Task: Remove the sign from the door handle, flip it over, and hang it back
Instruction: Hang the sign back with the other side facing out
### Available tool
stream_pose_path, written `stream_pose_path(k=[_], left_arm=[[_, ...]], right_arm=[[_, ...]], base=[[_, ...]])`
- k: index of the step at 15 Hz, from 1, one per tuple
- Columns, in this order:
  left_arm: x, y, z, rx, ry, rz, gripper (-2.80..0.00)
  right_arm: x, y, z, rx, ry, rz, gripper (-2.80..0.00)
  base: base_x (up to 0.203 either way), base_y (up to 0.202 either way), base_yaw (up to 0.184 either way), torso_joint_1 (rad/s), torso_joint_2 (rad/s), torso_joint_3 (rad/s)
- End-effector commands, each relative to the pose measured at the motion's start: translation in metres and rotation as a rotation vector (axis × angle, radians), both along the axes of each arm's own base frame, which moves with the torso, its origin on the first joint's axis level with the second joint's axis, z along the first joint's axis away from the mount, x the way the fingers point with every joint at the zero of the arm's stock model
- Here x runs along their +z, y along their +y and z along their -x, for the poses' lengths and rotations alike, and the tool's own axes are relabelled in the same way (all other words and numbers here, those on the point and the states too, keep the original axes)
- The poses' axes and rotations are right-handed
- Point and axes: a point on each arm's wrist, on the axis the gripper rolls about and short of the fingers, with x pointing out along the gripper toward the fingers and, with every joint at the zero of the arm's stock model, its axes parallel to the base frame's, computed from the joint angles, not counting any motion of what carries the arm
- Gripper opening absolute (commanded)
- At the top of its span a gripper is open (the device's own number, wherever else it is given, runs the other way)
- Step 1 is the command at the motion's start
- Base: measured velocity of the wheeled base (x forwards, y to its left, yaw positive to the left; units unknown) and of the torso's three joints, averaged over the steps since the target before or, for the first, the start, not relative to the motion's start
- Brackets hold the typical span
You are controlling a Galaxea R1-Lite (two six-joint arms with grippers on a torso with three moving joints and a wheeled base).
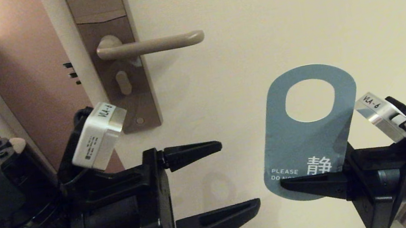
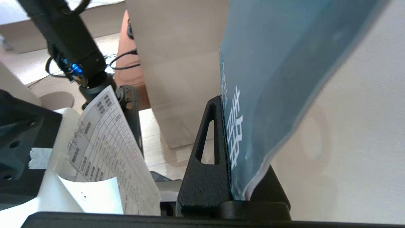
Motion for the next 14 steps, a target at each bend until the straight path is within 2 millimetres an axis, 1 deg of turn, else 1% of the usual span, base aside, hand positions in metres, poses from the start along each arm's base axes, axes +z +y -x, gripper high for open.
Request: stream_pose_path(k=[1,2,3,4,7,9,11,14], left_arm=[[0.004,0.013,0.01,0.012,-0.019,0.017,0.0],[0.004,0.018,0.013,0.016,-0.022,0.021,0.0],[0.004,0.022,0.018,0.017,-0.025,0.022,-0.97],[0.005,0.025,0.021,0.02,-0.032,0.027,-2.8],[0.007,0.037,0.03,0.035,-0.048,0.042,-2.8],[0.004,0.05,0.036,0.067,-0.055,0.04,-2.8],[-0.002,0.066,0.039,0.137,-0.056,0.031,-2.8],[-0.011,0.094,0.034,0.307,-0.093,-0.016,-2.8]], right_arm=[[0.003,-0.002,0.001,-0.005,-0.013,-0.008,-2.8],[0.002,-0.002,0.001,-0.019,-0.012,-0.005,-2.8],[0.001,-0.003,0.002,-0.034,-0.011,-0.002,-2.8],[0.0,-0.004,0.002,-0.043,-0.008,0.002,-2.8],[-0.001,-0.004,0.003,-0.067,-0.006,0.008,-2.8],[0.001,-0.005,0.003,-0.091,-0.015,0.007,-2.8],[0.001,-0.007,0.003,-0.111,-0.017,0.007,-2.8],[0.002,-0.016,-0.003,-0.159,-0.023,0.008,-2.8]], base=[[0.0,0.0,0.0,0.0,0.0,0.0],[0.0,0.0,0.0,0.0,0.0,0.0],[0.0,0.0,0.0,0.0,0.0,0.0],[0.0,0.0,0.0,0.0,0.0,0.0],[0.0,0.0,0.0,0.0,0.0,0.0],[0.0,0.0,0.0,0.0,0.0,0.0],[0.0,0.0,0.0,0.0,0.0,0.0],[0.0,0.0,0.0,0.0,0.0,0.0]])
